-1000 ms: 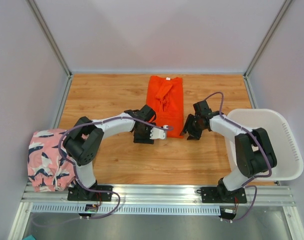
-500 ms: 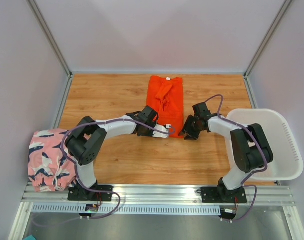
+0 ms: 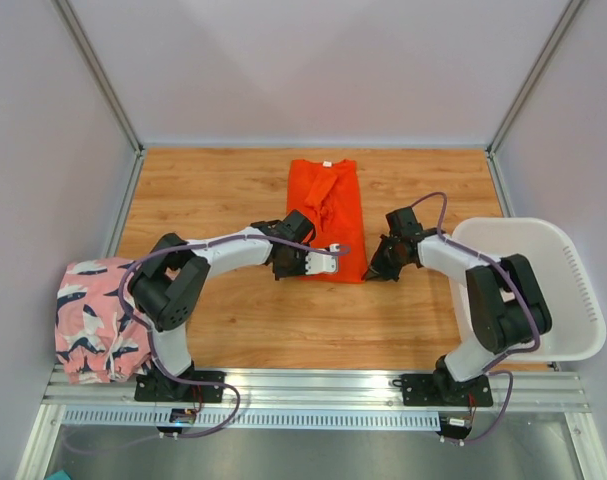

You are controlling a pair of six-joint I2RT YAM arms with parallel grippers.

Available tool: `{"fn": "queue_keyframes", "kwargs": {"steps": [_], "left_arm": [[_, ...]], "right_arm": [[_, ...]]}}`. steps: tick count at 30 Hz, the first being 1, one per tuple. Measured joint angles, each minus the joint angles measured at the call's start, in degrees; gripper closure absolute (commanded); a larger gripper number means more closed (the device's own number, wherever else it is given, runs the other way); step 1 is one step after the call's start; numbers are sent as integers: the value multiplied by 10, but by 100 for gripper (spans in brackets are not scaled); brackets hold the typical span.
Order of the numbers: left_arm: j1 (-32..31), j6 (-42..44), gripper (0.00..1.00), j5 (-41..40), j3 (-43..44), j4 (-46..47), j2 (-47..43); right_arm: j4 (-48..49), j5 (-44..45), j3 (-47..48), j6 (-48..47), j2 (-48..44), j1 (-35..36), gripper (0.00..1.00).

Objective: Fold and stack the mixed laundry pile
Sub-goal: Fold the T-shirt.

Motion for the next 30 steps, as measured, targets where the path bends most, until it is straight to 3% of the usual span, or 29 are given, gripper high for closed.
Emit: {"fn": "queue_keyframes", "kwargs": {"steps": [6, 12, 19, 24, 30], "left_arm": [[0, -68, 100, 68, 0, -104, -54], [-2, -97, 100, 149, 0, -235, -148], [-4, -96, 100, 244, 0, -382, -258], [35, -108, 100, 291, 18, -424, -273], [149, -140, 100, 301, 91, -405, -178]], "right_arm": [[-71, -18, -29, -26, -103, 20, 100], [-177, -39, -64, -24, -230, 91, 100], [-318, -64, -3, 7, -325, 141, 100], [-358, -72, 93, 10, -302, 141, 100], [-314, -86, 136, -10, -170, 108, 100]]}}
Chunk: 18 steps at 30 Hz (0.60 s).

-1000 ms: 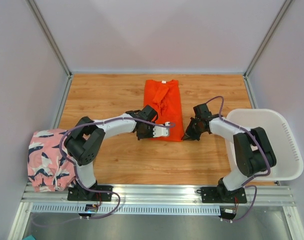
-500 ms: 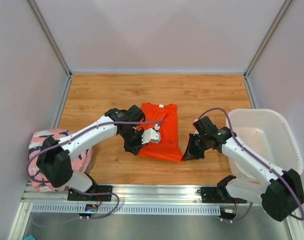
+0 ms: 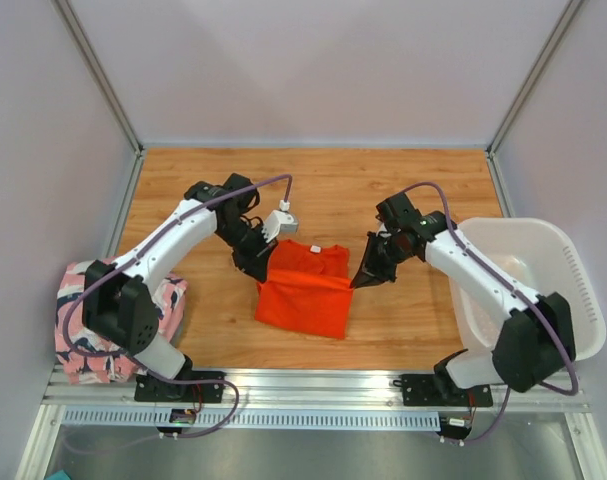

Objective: Fold and stack the mixed laundry pile
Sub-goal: Fold the T-shirt.

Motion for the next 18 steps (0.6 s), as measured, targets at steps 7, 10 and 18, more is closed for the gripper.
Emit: {"fn": "queue_keyframes", "kwargs": {"steps": [7, 10, 18], "left_arm": [[37, -27, 100, 16, 92, 34, 117], [67, -33, 100, 19, 137, 46, 164], [93, -35, 100, 17, 234, 48, 269]], "right_arm": [[68, 5, 33, -4, 113, -69, 100], [93, 13, 64, -5, 137, -79, 100], [139, 35, 115, -4, 225, -94, 100]]}}
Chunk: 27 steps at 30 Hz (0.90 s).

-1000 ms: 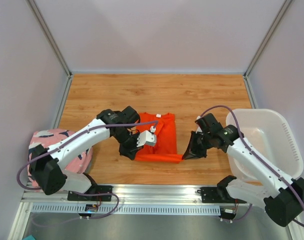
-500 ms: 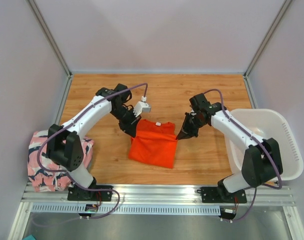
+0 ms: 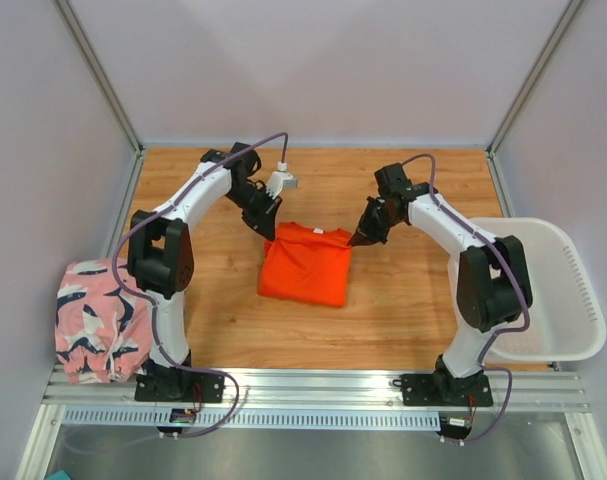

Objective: Fold and stack the mixed laundry pile
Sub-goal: Fold the T-shirt.

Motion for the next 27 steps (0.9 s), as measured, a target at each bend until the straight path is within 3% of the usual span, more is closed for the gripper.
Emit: {"fn": "queue_keyframes", "kwargs": {"steps": [8, 9, 12, 16, 23, 27], "left_arm": [[5, -28, 86, -20, 42, 31, 62], [5, -33, 82, -25, 44, 41, 68], [5, -51, 54, -42, 50, 70, 85], [7, -79, 46, -80, 50, 99, 104], [32, -174, 49, -209, 112, 140, 110], [51, -203, 76, -223, 78, 169, 54]], "right_arm": [[24, 49, 68, 7, 82, -10, 98], [31, 52, 72, 9, 88, -12, 87], [43, 62, 93, 18, 115, -15, 61], [43, 99, 155, 10, 167, -18, 55], [39, 172, 238, -47, 171, -24, 60], [67, 176, 149, -78, 71, -5, 83]]}}
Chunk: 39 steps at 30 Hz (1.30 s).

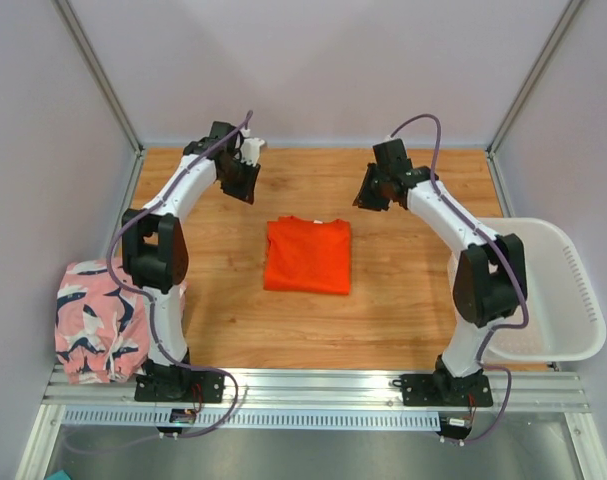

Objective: Fold and stack the mixed laundry pile
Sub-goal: Fold the T-shirt.

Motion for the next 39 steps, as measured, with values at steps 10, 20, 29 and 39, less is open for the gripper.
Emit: {"fn": "queue_keyframes", "kwargs": {"steps": [10, 20, 29, 39], "left_arm": [[-115, -3, 85, 96, -110, 3, -61], [-57, -27, 80, 44, -24, 12, 84], [-57, -45, 74, 9, 14, 34, 109], [-14, -165, 33, 2, -191, 75, -83]], "right_arm": [[74, -120, -122, 20, -5, 72, 100], [107, -127, -64, 57, 131, 30, 100], [133, -127, -50, 95, 158, 7, 99], [111, -99, -63, 87, 40, 7, 77]]}}
